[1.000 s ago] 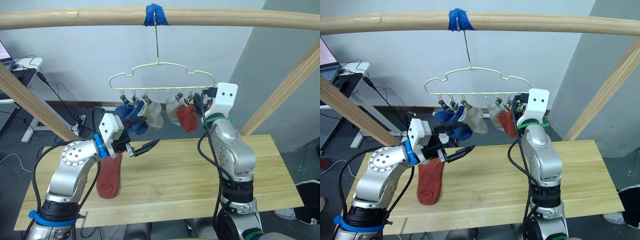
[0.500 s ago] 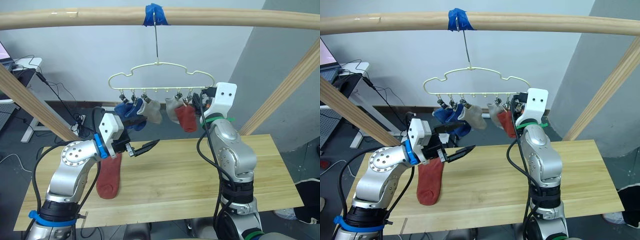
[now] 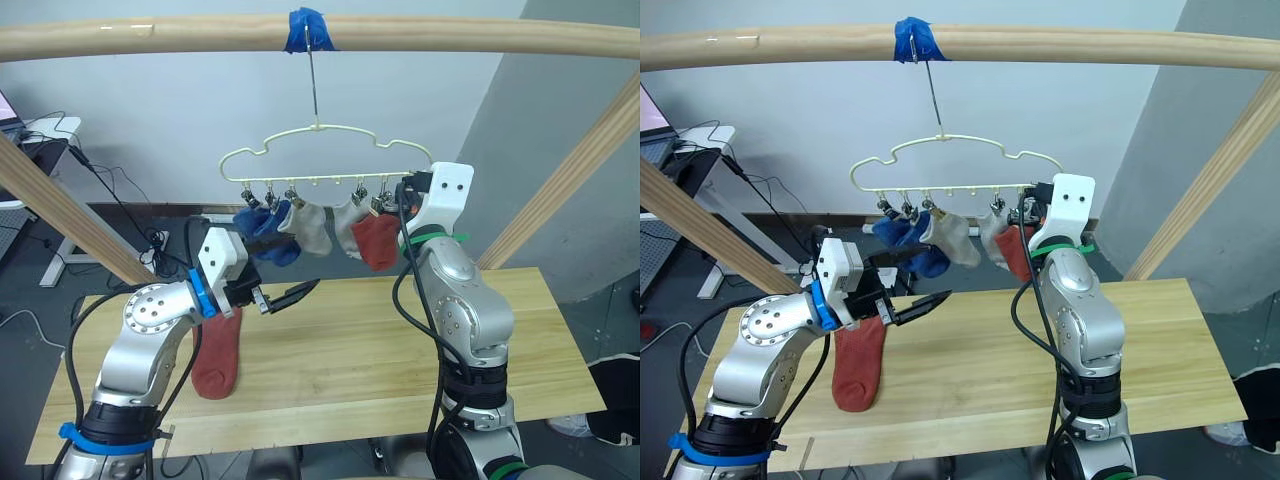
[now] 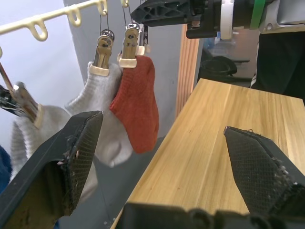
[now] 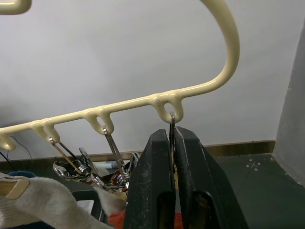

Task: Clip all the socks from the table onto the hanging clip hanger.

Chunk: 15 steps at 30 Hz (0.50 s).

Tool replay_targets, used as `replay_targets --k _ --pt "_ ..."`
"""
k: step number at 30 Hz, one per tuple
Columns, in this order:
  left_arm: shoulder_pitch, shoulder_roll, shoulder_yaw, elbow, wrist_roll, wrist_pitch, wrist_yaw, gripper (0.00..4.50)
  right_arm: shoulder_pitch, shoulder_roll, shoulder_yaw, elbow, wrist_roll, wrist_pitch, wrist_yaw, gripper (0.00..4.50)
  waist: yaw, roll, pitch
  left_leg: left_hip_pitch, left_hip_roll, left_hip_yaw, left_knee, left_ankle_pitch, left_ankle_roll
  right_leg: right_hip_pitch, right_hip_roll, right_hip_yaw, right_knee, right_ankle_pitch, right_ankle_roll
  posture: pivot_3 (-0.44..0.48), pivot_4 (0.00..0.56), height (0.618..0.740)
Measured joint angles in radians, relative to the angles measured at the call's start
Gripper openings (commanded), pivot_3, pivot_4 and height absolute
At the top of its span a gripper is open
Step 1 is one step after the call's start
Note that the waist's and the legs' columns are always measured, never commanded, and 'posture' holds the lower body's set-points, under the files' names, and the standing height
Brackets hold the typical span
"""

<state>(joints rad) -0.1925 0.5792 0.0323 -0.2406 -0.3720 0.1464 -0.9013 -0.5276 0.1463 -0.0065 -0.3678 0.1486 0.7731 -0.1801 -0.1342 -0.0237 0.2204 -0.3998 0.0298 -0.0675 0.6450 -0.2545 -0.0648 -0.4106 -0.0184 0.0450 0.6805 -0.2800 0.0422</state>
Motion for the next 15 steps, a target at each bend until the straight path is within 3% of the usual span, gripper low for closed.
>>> replay_targets --k 7,15 --pt "0.098 -0.047 0.023 -0.034 0.003 0.048 0.131 4.5 0.0 0.0 0.001 -0.001 0.001 0.0 0.0 0.01 -0.005 0.0 0.0 0.0 0.0 0.0 0.0 0.0 0.0 0.0 0.0 0.0 0.0 0.0 0.0 -0.164 0.209 0.74" --pt "0.272 -0.237 0.184 -0.046 0.103 0.189 0.576 4.5 0.0 0.0 0.001 -0.001 0.011 0.006 0.001 0.01 -0.001 0.0 0.002 0.0 0.0 -0.002 0.0 0.0 0.0 0.001 -0.001 -0.001 0.0 0.0 0.0 -0.161 0.236 0.74"
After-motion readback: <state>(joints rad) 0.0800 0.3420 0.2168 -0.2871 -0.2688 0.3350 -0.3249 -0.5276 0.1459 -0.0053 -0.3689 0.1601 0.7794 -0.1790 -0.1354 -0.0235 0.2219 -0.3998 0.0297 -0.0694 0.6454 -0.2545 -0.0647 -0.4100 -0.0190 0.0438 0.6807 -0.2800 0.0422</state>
